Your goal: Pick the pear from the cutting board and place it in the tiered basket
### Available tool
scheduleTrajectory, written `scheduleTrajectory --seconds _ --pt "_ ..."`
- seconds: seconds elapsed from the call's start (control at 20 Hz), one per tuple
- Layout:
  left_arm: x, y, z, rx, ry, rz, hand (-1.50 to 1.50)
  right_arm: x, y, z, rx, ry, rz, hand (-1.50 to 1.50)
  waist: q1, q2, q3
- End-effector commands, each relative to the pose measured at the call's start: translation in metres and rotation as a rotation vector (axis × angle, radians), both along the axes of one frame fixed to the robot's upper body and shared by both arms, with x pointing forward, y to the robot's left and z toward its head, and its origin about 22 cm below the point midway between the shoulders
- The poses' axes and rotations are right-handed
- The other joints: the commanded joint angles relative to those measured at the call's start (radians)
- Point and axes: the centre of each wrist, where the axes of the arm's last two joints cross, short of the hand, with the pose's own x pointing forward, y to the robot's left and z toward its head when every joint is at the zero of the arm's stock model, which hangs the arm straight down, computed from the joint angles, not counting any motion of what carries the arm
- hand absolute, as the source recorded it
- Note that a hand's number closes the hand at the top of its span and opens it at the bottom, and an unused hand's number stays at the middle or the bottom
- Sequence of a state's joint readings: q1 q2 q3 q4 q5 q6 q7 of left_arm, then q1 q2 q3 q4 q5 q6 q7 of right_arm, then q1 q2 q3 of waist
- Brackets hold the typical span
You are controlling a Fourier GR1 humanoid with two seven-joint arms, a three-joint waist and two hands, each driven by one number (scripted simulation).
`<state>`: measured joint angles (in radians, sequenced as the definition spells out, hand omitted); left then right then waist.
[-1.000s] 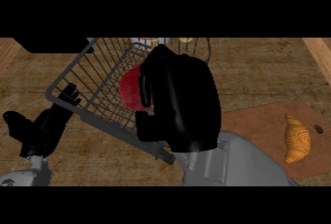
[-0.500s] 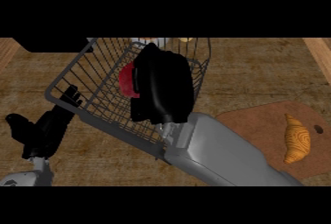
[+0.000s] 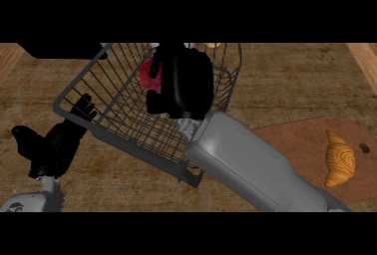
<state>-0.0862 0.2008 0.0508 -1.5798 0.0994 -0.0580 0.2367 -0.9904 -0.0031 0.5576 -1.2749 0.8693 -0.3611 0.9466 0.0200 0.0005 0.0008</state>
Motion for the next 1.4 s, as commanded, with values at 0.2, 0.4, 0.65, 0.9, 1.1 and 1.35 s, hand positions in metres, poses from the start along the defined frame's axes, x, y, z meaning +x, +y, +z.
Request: scheduleTrajectory --seconds 0.2,0.4,0.65,0.9,1.1,1.35 --pt "0.004 0.002 0.002 -0.001 0.001 -0.007 0.00 0.034 0.009 -0.017 0.017 -0.033 -0.004 -1.50 0.007 0.005 -0.001" --pt "-0.001 -0.012 -0.008 -0.003 0.001 -0.005 0.00 0.023 0.012 0.006 0.169 -0.039 -0.014 -1.50 0.000 0.002 -0.001" --pt "0.011 0.004 -0.008 -0.017 0.002 0.019 0.00 0.024 -0.001 0.015 0.397 -0.050 -0.023 -1.50 -0.009 0.004 -0.001" --pt "0.008 0.005 -0.007 -0.001 0.010 0.002 0.00 0.020 -0.012 0.047 0.626 -0.107 -0.028 -1.50 -0.015 0.000 -0.001" --pt "-0.015 0.005 0.000 0.001 -0.011 0.019 0.00 0.022 -0.042 0.053 0.757 -0.155 -0.088 -1.50 -0.017 -0.006 0.000" --pt "-0.015 0.021 -0.012 0.008 0.007 0.039 0.00 0.011 -0.111 0.065 0.782 -0.264 -0.164 -1.50 -0.040 -0.008 0.000"
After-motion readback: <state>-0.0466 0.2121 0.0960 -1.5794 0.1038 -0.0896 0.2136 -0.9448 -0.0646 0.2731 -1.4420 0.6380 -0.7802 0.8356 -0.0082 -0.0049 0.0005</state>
